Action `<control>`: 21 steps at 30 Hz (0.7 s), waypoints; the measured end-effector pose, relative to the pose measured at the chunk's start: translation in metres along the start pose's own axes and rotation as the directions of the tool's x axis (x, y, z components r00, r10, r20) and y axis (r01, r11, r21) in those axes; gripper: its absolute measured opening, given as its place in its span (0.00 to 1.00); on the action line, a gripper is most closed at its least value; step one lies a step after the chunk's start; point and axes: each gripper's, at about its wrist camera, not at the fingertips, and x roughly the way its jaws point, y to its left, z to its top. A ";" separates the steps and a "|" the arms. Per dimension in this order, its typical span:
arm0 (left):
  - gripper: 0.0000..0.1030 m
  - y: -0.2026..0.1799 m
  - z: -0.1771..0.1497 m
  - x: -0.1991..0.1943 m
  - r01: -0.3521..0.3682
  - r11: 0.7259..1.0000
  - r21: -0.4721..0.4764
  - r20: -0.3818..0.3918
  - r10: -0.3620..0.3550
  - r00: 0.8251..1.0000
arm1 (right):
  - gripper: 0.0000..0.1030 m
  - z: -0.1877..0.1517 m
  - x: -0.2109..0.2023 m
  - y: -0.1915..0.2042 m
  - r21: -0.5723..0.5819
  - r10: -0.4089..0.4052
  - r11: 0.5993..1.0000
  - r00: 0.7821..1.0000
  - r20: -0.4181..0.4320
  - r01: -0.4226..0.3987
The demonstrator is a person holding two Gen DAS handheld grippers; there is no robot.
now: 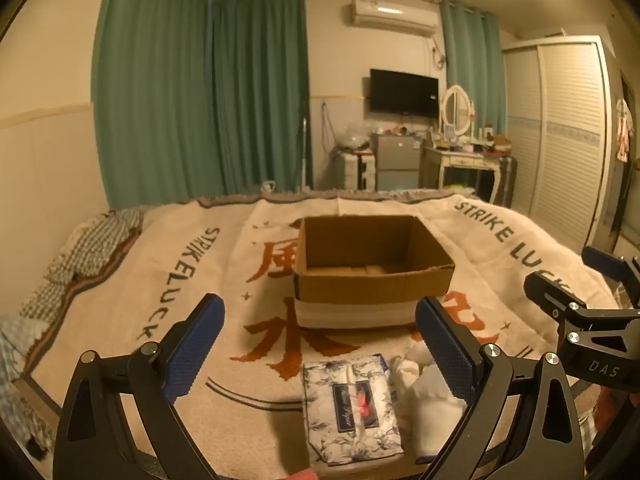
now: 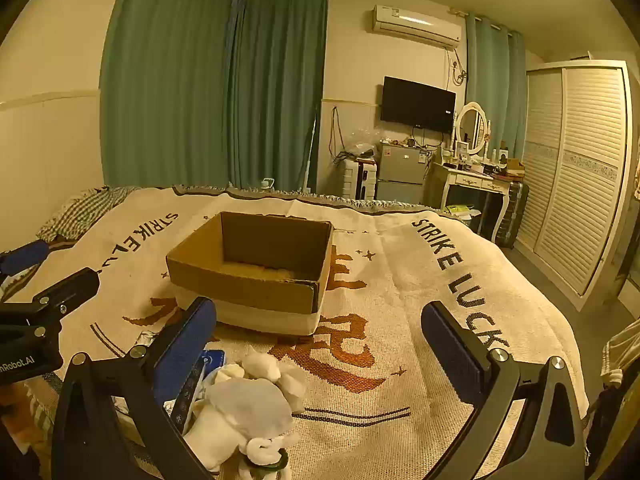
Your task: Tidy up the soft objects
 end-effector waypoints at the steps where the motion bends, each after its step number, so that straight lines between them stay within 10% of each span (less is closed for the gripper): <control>1: 0.95 0.000 0.000 0.000 0.000 1.000 -0.001 -0.001 0.000 1.000 | 1.00 0.000 0.000 0.000 -0.001 0.000 1.000 1.000 0.004 0.000; 21: 0.95 0.003 -0.002 0.000 -0.011 1.000 -0.002 -0.004 0.011 1.000 | 1.00 -0.001 0.001 0.000 0.000 0.000 1.000 1.000 -0.001 0.000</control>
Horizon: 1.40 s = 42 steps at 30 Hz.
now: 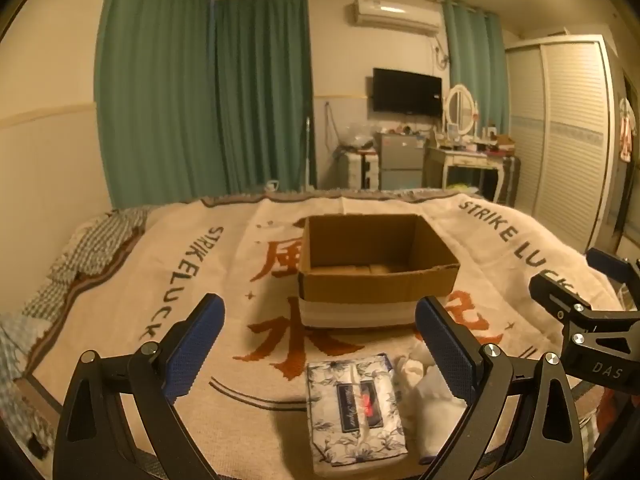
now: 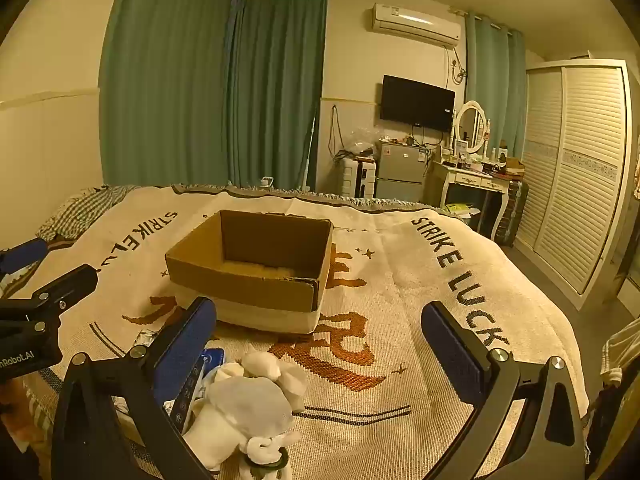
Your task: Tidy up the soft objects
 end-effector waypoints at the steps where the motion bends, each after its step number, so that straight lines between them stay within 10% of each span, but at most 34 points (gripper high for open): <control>1: 0.95 0.000 0.000 0.000 0.000 1.000 0.000 0.000 0.000 1.000 | 1.00 0.000 0.000 0.000 0.000 -0.001 1.000 1.000 0.000 0.001; 42: 0.95 -0.004 -0.007 0.004 -0.007 1.000 0.008 -0.017 0.007 1.000 | 1.00 -0.008 0.003 0.000 0.003 0.002 1.000 1.000 -0.013 -0.002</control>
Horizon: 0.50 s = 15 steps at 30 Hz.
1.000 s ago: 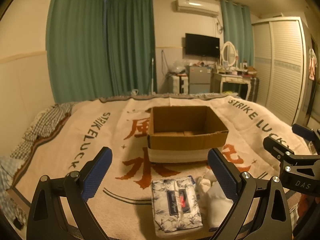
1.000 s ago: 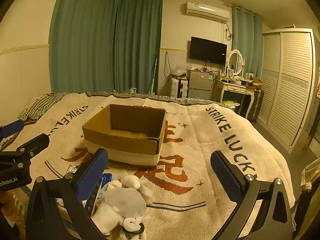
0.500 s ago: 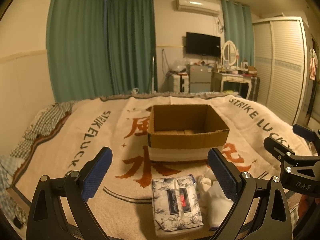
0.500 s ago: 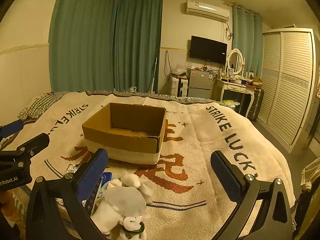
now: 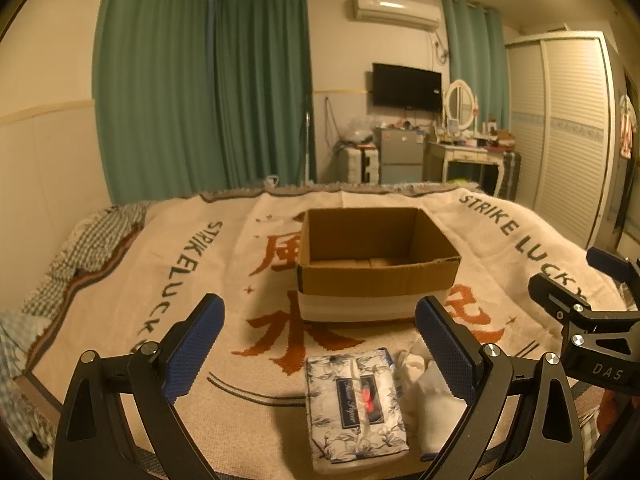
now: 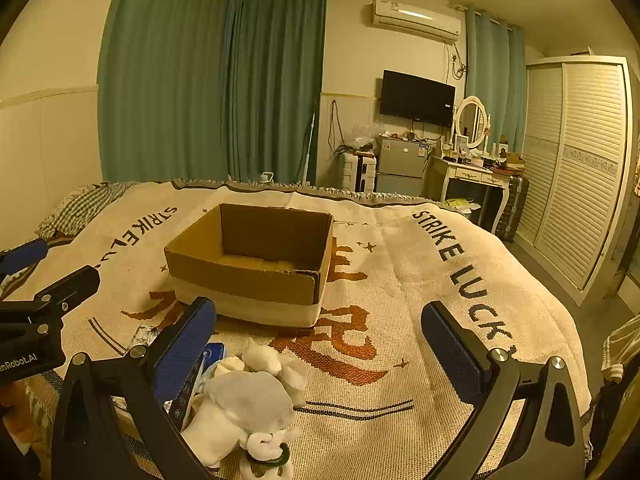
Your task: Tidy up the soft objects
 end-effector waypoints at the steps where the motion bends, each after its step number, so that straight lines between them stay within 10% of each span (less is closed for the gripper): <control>1: 0.95 0.000 0.000 0.000 -0.001 1.000 0.000 -0.001 0.001 1.000 | 1.00 -0.001 0.000 0.000 0.000 0.000 1.000 1.000 0.000 0.000; 15: 0.95 0.001 0.000 0.001 -0.002 1.000 -0.001 -0.001 0.002 1.000 | 1.00 -0.001 0.001 0.001 -0.002 0.000 1.000 1.000 -0.001 0.000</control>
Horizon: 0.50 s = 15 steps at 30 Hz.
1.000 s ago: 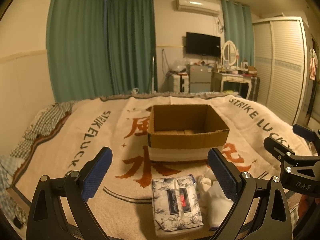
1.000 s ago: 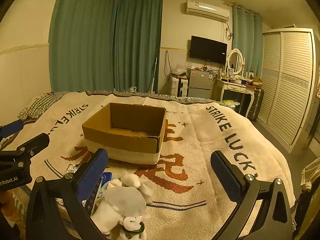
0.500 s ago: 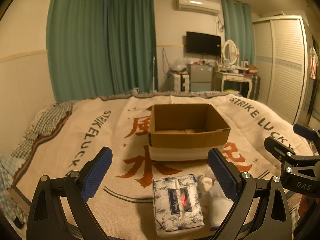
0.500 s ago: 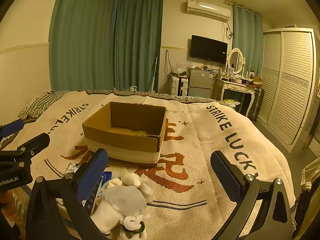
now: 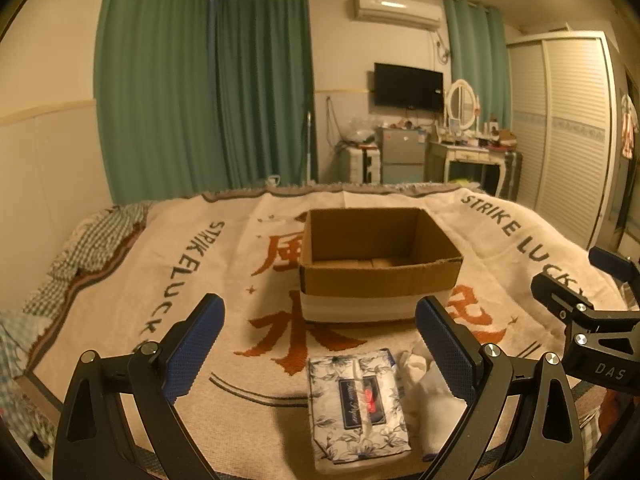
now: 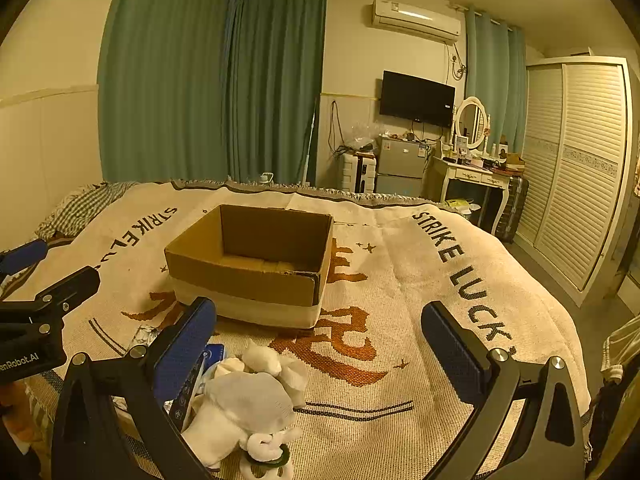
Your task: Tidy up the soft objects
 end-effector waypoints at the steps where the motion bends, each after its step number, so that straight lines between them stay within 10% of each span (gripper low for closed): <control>1: 0.95 0.000 0.001 0.000 0.001 1.000 0.000 0.000 -0.001 1.000 | 1.00 0.000 0.000 0.000 -0.001 0.000 1.000 1.000 0.000 0.000; 15: 0.95 -0.001 0.012 -0.013 0.006 1.000 0.004 0.021 -0.006 1.000 | 1.00 0.010 -0.013 -0.001 -0.010 -0.008 1.000 1.000 0.014 0.008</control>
